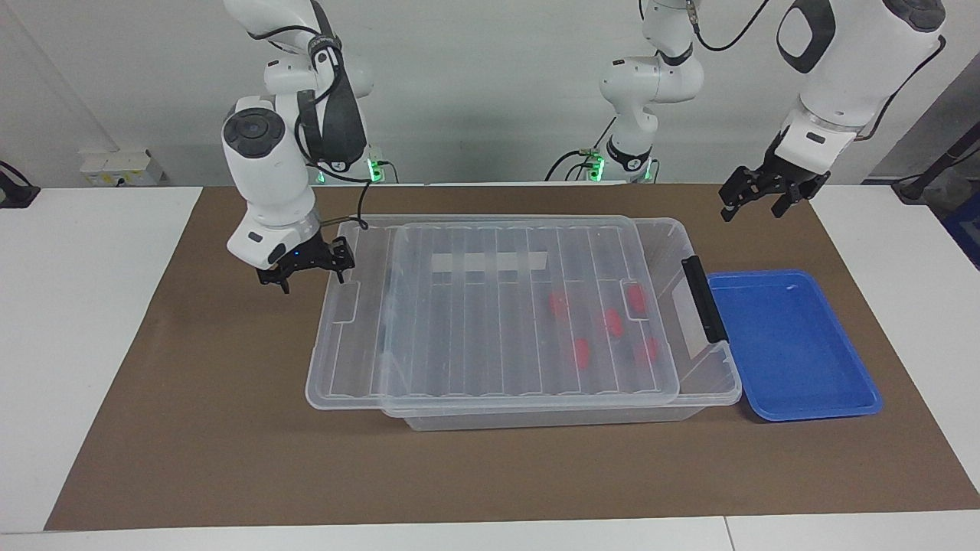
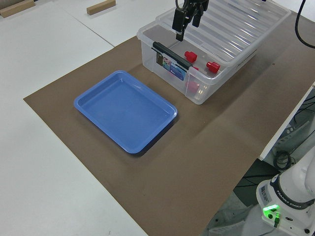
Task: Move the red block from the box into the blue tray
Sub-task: 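Slide the clear lid away from the blue tray with the right gripper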
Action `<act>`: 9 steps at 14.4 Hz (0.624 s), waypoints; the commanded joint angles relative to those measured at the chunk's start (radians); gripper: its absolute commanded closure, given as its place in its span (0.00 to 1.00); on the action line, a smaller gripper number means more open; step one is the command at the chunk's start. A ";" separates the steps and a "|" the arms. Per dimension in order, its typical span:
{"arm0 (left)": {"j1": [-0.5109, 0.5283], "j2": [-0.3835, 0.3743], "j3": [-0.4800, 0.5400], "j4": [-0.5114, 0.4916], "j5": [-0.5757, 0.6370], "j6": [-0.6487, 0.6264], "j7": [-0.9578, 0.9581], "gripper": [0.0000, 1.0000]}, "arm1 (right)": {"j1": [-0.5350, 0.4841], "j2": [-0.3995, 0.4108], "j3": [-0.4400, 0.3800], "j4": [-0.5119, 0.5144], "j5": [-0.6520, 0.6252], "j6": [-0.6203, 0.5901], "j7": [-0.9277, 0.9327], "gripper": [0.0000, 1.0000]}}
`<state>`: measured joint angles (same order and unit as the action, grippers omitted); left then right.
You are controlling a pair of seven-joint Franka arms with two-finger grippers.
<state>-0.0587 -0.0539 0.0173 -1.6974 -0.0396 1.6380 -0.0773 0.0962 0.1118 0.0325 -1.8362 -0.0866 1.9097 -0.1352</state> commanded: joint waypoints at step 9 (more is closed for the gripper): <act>0.004 -0.026 -0.003 -0.016 -0.013 0.022 0.010 0.00 | -0.128 -0.023 0.004 -0.028 -0.018 0.009 -0.334 0.00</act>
<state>-0.0587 -0.0544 0.0170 -1.6962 -0.0396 1.6422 -0.0773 -0.0109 0.1117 0.0301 -1.8362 -0.0866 1.9097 -0.4266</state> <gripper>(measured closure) 0.000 0.000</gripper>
